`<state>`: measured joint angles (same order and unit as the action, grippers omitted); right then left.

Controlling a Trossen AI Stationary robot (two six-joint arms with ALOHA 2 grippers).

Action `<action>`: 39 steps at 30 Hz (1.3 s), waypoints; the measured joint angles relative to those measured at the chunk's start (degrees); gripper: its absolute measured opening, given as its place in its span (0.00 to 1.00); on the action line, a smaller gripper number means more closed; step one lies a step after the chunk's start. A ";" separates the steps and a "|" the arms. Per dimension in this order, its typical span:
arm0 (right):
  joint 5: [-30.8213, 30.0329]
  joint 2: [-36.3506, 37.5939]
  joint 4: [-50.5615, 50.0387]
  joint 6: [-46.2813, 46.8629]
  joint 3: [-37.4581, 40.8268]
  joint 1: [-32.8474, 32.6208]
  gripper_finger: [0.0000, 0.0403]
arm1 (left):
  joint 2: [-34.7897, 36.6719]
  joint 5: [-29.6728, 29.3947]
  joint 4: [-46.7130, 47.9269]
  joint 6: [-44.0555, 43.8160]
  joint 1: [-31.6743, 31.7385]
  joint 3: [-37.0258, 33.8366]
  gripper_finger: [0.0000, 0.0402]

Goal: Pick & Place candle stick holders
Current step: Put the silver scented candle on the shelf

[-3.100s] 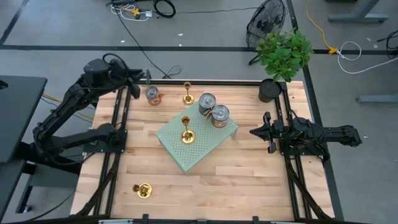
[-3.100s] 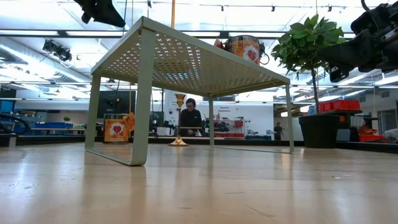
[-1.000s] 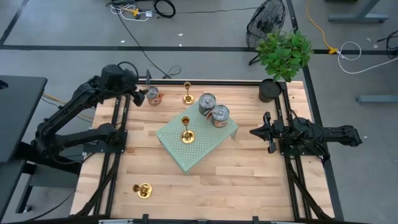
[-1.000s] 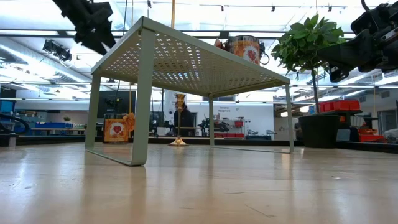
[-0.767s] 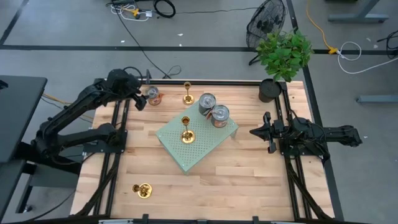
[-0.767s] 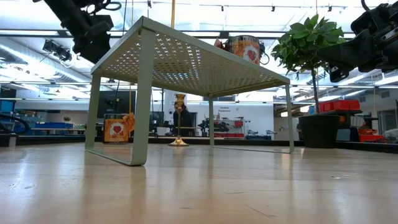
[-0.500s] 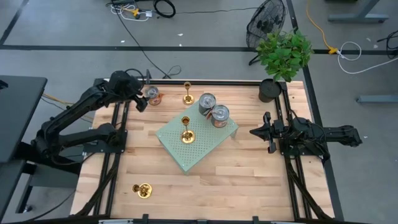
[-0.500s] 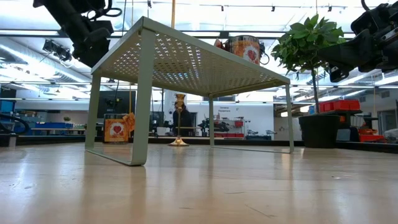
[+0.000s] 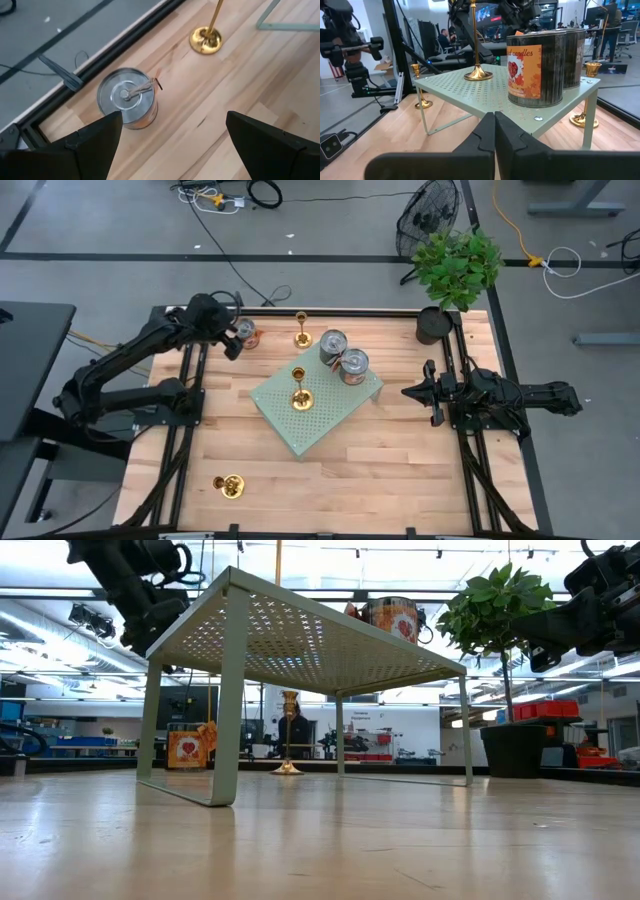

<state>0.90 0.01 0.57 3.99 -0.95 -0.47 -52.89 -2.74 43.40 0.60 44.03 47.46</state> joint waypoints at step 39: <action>0.00 0.00 -0.01 -0.01 0.00 0.02 0.01 | -24.15 -2.59 13.97 -2.99 2.04 18.81 0.91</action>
<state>0.90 0.01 0.56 3.97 -0.95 -0.45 -77.03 -5.33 57.37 -2.38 46.07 66.27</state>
